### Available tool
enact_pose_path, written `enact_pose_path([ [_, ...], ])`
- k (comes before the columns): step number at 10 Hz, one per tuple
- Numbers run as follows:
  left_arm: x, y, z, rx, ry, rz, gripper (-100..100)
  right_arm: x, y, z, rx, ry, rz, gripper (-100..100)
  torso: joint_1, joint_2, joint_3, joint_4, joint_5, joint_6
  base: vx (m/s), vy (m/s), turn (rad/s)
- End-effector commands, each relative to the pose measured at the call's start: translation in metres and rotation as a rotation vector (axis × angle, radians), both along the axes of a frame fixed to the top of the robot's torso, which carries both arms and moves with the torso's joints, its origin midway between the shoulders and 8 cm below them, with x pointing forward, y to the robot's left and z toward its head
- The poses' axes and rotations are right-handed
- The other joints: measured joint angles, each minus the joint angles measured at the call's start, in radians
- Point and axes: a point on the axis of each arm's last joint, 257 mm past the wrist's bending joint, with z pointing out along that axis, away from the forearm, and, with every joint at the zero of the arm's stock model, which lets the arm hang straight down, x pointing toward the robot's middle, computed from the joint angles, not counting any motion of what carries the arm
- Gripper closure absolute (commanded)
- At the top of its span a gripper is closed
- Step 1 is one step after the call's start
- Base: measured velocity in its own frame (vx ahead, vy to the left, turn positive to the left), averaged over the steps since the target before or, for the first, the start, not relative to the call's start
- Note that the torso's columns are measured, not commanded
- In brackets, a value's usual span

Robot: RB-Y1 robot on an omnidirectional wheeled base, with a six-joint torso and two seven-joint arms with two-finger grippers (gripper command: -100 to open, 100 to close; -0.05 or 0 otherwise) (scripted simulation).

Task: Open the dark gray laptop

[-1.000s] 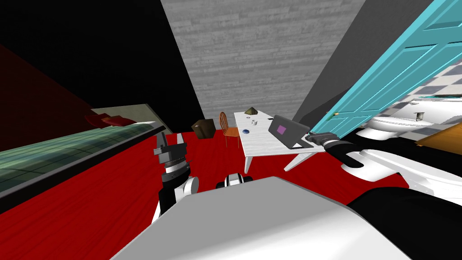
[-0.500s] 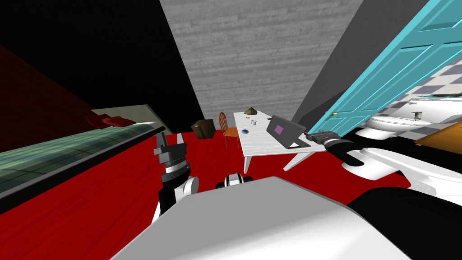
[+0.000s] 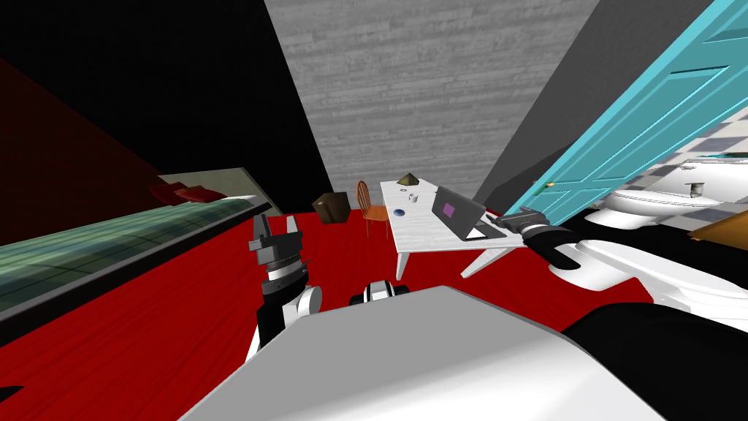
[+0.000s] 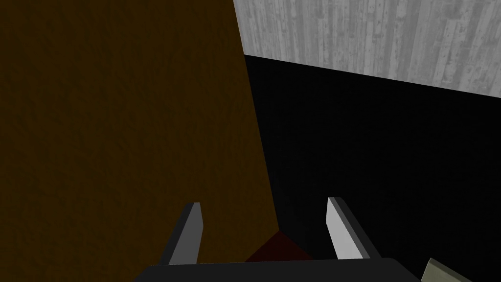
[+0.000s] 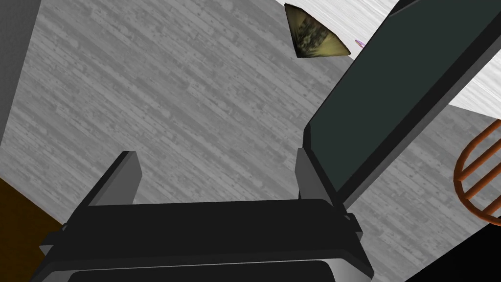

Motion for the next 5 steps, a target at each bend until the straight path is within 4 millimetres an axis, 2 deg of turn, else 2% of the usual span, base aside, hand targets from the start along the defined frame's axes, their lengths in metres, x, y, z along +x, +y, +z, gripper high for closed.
enact_pose_path([
  [1, 0.0, 0.0, 0.0, 0.0, 0.0, 0.0, 0, 0.0015, 0.0035, 0.0076, -0.072, 0.01, -0.003, -100, 0.0, 0.0, 0.0, 0.0, 0.0, 0.0, -0.014, 0.01, 0.028],
  [5, 0.0, 0.0, 0.0, 0.0, 0.0, 0.0, 0, 0.0022, 0.0047, 0.0116, -0.11, 0.014, -0.005, -100, 0.0, -0.001, -0.001, 0.0, 0.0, 0.0, -0.008, 0.005, 0.011],
])
